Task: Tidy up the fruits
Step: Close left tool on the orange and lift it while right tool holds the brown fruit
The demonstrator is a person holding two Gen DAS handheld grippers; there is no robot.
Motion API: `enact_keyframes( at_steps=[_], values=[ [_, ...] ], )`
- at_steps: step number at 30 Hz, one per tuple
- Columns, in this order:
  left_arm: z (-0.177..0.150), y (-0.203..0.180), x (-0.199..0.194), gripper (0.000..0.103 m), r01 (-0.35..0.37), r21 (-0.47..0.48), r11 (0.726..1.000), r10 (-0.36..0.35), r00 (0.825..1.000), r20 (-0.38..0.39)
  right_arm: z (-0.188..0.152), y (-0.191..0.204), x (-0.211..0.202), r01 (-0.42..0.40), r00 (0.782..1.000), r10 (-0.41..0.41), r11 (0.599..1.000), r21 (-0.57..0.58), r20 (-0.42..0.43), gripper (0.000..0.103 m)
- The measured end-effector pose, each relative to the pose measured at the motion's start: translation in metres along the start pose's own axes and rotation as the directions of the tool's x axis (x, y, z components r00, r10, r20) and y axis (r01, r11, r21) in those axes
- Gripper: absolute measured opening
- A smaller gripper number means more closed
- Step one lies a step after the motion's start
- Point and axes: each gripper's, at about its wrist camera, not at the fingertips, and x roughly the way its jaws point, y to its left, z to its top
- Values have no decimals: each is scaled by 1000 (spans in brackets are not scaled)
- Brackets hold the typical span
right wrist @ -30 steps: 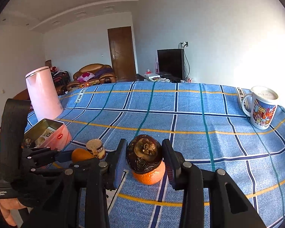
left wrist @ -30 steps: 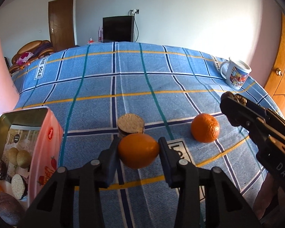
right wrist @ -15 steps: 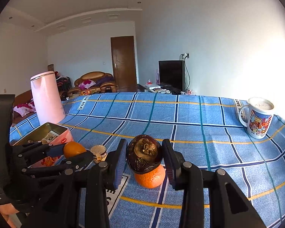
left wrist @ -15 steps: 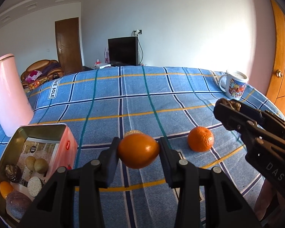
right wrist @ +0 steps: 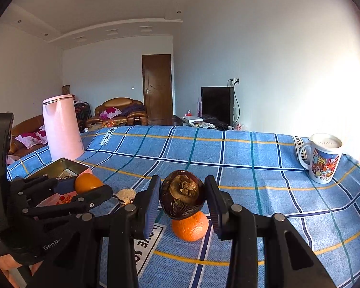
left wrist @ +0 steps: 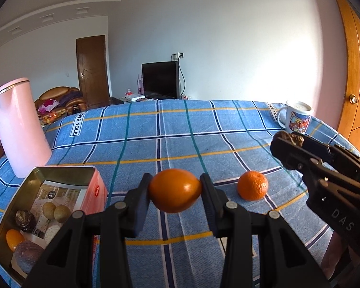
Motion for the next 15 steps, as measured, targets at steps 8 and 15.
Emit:
enact_keyframes(
  at_steps=[8, 15],
  values=[
    [-2, 0, -9, 42, -18, 10, 1000, 18, 999, 45, 1, 3, -5, 6, 1000, -6, 1000, -11, 25, 40],
    [-3, -1, -17, 42, -33, 14, 999, 32, 996, 86, 0, 7, -12, 12, 998, -11, 1000, -27, 55, 40]
  ],
)
